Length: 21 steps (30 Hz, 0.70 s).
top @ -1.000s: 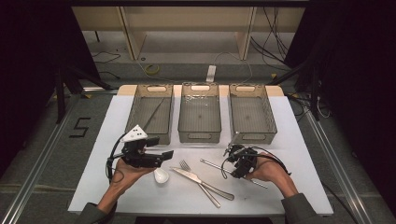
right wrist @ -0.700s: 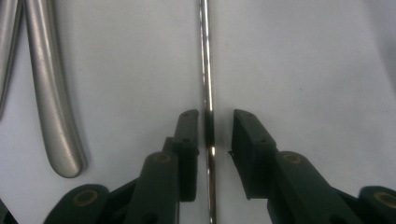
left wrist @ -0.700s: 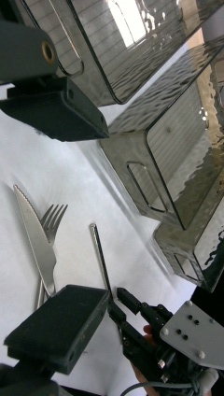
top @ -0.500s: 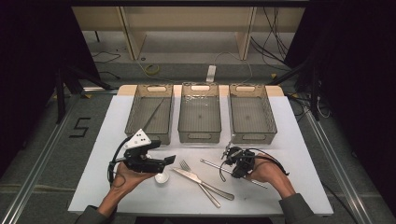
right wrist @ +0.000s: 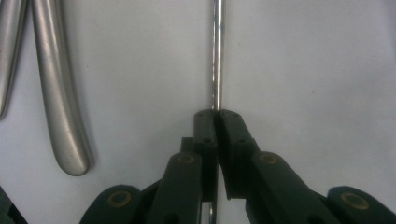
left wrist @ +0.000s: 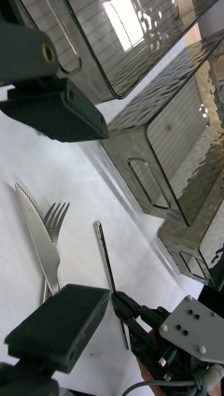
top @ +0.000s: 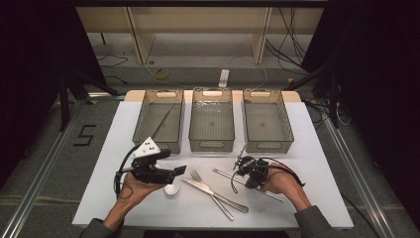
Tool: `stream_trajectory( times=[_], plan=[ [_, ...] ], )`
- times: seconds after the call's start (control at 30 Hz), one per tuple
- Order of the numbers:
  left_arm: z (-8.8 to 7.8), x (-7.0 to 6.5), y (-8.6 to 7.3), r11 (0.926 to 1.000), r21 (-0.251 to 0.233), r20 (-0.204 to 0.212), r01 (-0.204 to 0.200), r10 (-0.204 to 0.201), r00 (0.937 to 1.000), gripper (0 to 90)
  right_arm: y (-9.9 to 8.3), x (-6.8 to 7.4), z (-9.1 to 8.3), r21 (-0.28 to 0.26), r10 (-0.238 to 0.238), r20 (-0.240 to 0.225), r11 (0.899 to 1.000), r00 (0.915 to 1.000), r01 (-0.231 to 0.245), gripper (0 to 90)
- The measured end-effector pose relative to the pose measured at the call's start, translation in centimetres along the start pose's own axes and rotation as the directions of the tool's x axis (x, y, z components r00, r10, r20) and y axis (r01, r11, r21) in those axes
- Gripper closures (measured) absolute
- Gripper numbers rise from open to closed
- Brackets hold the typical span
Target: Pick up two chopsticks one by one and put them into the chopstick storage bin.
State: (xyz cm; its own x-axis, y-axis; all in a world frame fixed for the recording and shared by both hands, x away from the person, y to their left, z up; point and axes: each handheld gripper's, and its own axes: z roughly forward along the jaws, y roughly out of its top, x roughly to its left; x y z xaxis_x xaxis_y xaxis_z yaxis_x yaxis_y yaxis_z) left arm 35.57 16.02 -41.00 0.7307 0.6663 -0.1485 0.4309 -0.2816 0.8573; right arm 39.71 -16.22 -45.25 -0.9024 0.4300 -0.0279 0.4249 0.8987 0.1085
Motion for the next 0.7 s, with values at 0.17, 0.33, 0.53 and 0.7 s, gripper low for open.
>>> stream_trajectory(
  times=[0.17,0.33,0.53,0.7],
  plan=[
    [0.2,0.0,0.0,1.0,0.006,0.007,-0.003,0.003,1.0,19.4,-0.1,0.2,-1.0,-0.012,-0.018,-0.005,1.0,0.9998,0.018,86.6],
    [0.5,-0.3,0.0,0.9994,0.03,0.03,-0.016,0.015,0.9994,19.4,-0.3,0.4,-2.3,-0.04,-0.021,0.007,0.999,0.9997,0.022,86.6],
    [1.6,-0.6,0.2,0.9942,0.093,0.067,-0.055,0.049,0.9966,19.2,-0.2,1.1,-3.9,-0.079,-0.045,0.024,0.996,0.9987,0.047,86.6],
    [2.3,-1.3,0.5,0.9883,0.122,0.111,-0.092,0.079,0.9907,19.2,0.3,2.4,-5.2,-0.097,-0.103,0.047,0.99,0.9936,0.107,86.6]
  ],
)
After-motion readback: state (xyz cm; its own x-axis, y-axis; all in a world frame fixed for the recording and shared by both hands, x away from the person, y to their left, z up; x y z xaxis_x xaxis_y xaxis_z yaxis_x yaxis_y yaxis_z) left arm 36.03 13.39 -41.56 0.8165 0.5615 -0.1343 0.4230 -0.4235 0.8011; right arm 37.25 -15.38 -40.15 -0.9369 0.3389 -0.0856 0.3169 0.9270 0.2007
